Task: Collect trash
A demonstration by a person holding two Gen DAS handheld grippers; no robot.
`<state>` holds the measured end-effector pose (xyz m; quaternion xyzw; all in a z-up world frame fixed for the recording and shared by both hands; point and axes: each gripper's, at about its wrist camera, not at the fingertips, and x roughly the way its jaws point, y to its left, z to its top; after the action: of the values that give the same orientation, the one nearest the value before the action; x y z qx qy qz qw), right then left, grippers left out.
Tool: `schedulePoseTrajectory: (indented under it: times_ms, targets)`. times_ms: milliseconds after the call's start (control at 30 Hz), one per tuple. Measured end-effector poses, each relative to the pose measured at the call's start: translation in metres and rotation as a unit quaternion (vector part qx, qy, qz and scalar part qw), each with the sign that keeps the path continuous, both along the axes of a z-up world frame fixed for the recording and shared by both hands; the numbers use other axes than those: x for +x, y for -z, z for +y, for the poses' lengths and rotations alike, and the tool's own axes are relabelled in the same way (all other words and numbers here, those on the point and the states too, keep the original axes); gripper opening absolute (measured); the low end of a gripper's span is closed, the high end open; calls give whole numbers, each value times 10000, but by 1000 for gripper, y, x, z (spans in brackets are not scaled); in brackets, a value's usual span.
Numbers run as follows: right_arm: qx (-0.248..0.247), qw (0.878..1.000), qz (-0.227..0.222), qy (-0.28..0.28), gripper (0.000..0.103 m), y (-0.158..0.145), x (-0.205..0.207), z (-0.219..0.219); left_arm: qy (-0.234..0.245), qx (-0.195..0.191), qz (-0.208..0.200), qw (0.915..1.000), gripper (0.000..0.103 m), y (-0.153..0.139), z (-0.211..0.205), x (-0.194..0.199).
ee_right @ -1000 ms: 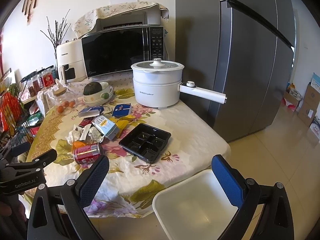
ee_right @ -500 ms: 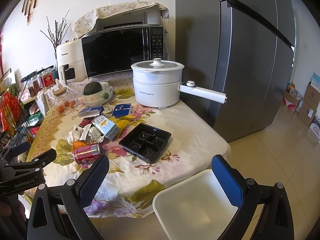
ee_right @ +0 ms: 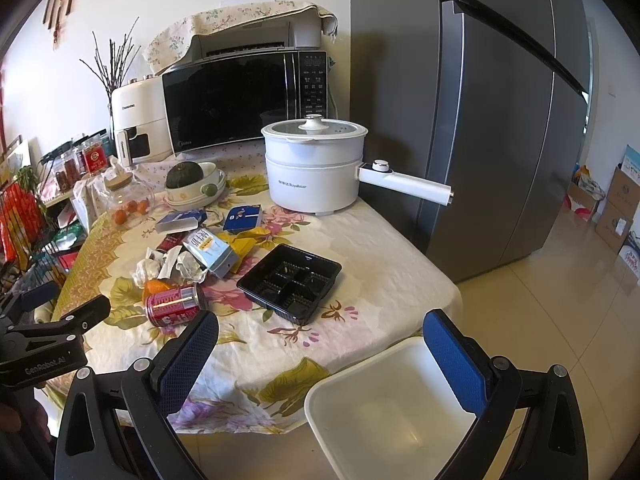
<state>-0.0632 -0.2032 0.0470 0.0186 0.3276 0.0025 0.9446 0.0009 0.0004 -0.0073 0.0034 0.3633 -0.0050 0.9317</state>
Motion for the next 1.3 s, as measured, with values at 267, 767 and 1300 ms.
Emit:
schedulePoseTrajectory:
  times_ms: [267,767,1300]
  targets:
    - [-20,10000,-25,9,103,2,-1,2,-3,10,-2,10000,103,-1,-1,1]
    - [-57,10000,12,42,103,1,0,1,17,1,-22,10000,103,-2,-2,-1]
    - [-227,9994,13,-248,103,-46,33,1,401,-38,451,9982,103,-24,21,44]
